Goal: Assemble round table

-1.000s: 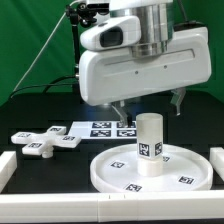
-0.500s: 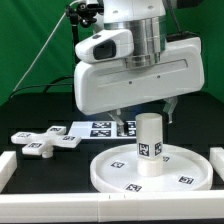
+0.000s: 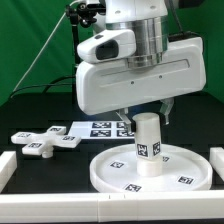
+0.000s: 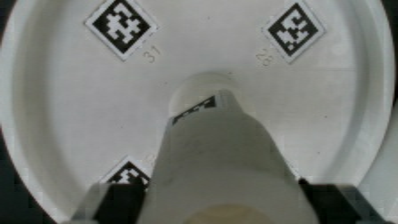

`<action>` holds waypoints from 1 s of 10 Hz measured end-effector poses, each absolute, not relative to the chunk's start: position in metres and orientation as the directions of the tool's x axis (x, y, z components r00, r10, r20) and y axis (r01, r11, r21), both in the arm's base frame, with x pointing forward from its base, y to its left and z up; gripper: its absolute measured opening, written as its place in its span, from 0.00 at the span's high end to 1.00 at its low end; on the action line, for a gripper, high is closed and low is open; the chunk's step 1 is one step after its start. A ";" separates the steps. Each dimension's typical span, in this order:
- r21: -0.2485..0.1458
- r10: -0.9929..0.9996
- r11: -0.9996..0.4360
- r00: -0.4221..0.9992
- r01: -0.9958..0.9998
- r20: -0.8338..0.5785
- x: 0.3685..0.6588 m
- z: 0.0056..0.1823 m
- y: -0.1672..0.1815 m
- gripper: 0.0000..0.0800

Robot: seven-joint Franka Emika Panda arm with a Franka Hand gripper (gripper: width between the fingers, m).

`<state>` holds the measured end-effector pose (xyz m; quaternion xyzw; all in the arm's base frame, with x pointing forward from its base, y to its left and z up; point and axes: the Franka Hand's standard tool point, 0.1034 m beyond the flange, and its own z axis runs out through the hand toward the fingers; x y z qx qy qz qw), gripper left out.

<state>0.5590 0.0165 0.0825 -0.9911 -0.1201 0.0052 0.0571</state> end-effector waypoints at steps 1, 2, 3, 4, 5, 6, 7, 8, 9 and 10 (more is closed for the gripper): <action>-0.115 0.232 -0.966 0.973 0.231 0.003 0.559 0.082 0.016 0.49; -0.116 0.179 -0.977 0.984 0.177 -0.003 0.559 0.083 0.017 0.49; -0.117 0.071 -0.991 0.997 0.068 -0.016 0.559 0.082 0.018 0.49; -0.118 -0.040 -0.992 0.999 -0.043 -0.026 0.559 0.082 0.022 0.49; -0.121 -0.148 -0.981 0.989 -0.150 -0.026 0.561 0.082 0.026 0.49; -0.131 -0.263 -0.955 0.964 -0.264 -0.027 0.563 0.082 0.030 0.49; -0.134 -0.372 -0.918 0.927 -0.374 -0.042 0.563 0.082 0.031 0.49; -0.131 -0.490 -0.860 0.870 -0.494 -0.064 0.562 0.082 0.032 0.49; -0.121 -0.580 -0.801 0.810 -0.586 -0.081 0.562 0.082 0.033 0.49; -0.111 -0.651 -0.745 0.753 -0.658 -0.098 0.561 0.082 0.035 0.49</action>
Offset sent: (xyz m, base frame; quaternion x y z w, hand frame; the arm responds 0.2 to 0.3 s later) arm 0.0017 0.0106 -0.0058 0.0111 0.0014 0.2829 0.9591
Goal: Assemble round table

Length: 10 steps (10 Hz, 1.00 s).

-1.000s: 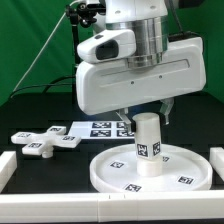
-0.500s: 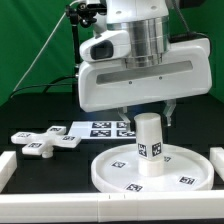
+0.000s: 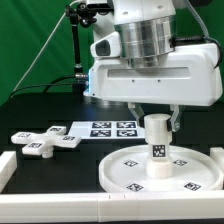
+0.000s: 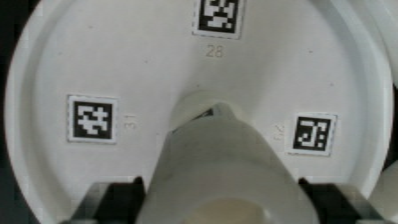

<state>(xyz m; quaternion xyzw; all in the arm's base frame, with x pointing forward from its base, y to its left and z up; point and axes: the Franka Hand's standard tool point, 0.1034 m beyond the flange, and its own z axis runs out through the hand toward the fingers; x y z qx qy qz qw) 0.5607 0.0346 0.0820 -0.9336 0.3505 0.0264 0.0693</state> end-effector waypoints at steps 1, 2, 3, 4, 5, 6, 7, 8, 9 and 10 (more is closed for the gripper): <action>-0.108 -0.712 -0.685 0.693 -0.721 -0.113 0.560 0.082 0.035 0.49; -0.104 -0.795 -0.583 0.592 -0.806 -0.135 0.560 0.081 0.036 0.49; -0.099 -0.858 -0.480 0.490 -0.872 -0.156 0.561 0.079 0.037 0.49; -0.090 -0.897 -0.399 0.408 -0.913 -0.168 0.561 0.079 0.037 0.49; -0.077 -0.919 -0.342 0.351 -0.937 -0.182 0.561 0.080 0.037 0.49; -0.052 -0.942 -0.258 0.263 -0.965 -0.209 0.562 0.081 0.036 0.49; -0.048 -0.951 -0.216 0.221 -0.975 -0.214 0.563 0.080 0.035 0.49; -0.045 -0.955 -0.196 0.201 -0.980 -0.216 0.563 0.080 0.037 0.49; -0.044 -0.957 -0.187 0.192 -0.981 -0.218 0.563 0.079 0.037 0.49; -0.049 -0.951 -0.212 0.218 -0.976 -0.217 0.563 0.079 0.037 0.49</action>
Offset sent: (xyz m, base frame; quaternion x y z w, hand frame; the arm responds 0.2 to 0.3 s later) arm -0.0020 -0.0043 -0.0141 -0.0024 0.0007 0.3113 0.9503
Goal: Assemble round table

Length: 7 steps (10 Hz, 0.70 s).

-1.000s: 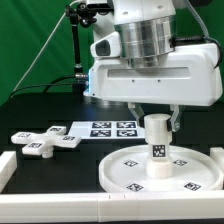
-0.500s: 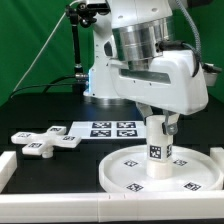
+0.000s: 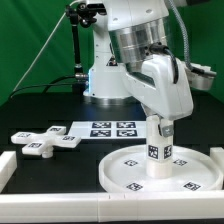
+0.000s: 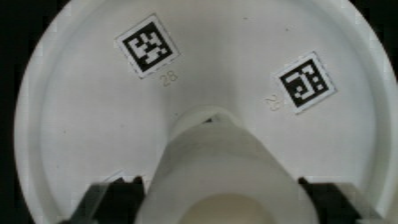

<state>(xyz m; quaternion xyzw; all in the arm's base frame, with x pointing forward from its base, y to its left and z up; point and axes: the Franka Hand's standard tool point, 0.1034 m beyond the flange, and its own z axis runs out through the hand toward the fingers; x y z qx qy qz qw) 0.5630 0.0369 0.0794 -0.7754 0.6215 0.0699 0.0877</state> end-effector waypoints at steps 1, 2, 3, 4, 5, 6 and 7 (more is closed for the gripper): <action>-0.056 -0.943 -0.247 0.253 -0.967 -0.215 0.563 0.079 0.037 0.42; -0.062 -0.934 -0.281 0.288 -0.958 -0.212 0.564 0.080 0.038 0.24; -0.081 -0.904 -0.369 0.378 -0.926 -0.201 0.564 0.081 0.038 0.20; -0.103 -0.858 -0.466 0.477 -0.879 -0.191 0.564 0.081 0.039 0.20; -0.113 -0.828 -0.516 0.529 -0.849 -0.185 0.564 0.081 0.039 0.19; -0.127 -0.784 -0.582 0.596 -0.803 -0.175 0.564 0.081 0.039 0.19; -0.143 -0.727 -0.651 0.667 -0.745 -0.163 0.564 0.080 0.039 0.19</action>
Offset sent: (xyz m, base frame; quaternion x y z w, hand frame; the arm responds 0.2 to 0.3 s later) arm 0.0012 -0.0035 0.0081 -0.0077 0.0325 -0.2725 0.9616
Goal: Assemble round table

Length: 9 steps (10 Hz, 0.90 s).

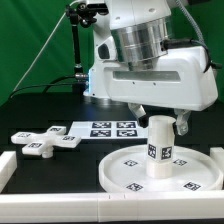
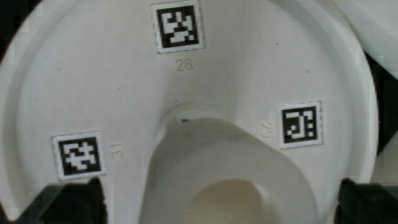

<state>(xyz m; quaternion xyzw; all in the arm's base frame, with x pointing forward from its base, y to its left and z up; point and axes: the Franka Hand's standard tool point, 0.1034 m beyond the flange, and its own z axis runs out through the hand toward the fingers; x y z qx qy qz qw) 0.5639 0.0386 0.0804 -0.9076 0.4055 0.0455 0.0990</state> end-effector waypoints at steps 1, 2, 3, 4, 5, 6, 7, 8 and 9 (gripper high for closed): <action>-0.154 -0.678 -0.703 0.720 -0.694 -0.152 0.564 0.080 0.038 0.19; -0.157 -0.604 -0.771 0.786 -0.618 -0.130 0.564 0.080 0.038 0.19; -0.150 -0.478 -0.860 0.873 -0.488 -0.095 0.565 0.081 0.039 0.19; -0.147 -0.388 -0.907 0.918 -0.395 -0.076 0.565 0.081 0.040 0.19; -0.142 -0.322 -0.934 0.945 -0.328 -0.062 0.566 0.082 0.042 0.19; -0.143 -0.245 -0.958 0.968 -0.249 -0.046 0.566 0.084 0.044 0.19; -0.146 -0.163 -0.975 0.986 -0.166 -0.034 0.566 0.083 0.043 0.19; -0.148 -0.099 -0.984 0.995 -0.101 -0.026 0.565 0.083 0.042 0.19; -0.147 -0.029 -0.989 0.999 -0.031 -0.016 0.565 0.082 0.042 0.19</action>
Offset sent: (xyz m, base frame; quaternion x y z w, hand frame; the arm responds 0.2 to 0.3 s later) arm 0.0072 -0.0009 0.0047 -0.0475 0.0374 -0.3206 0.9453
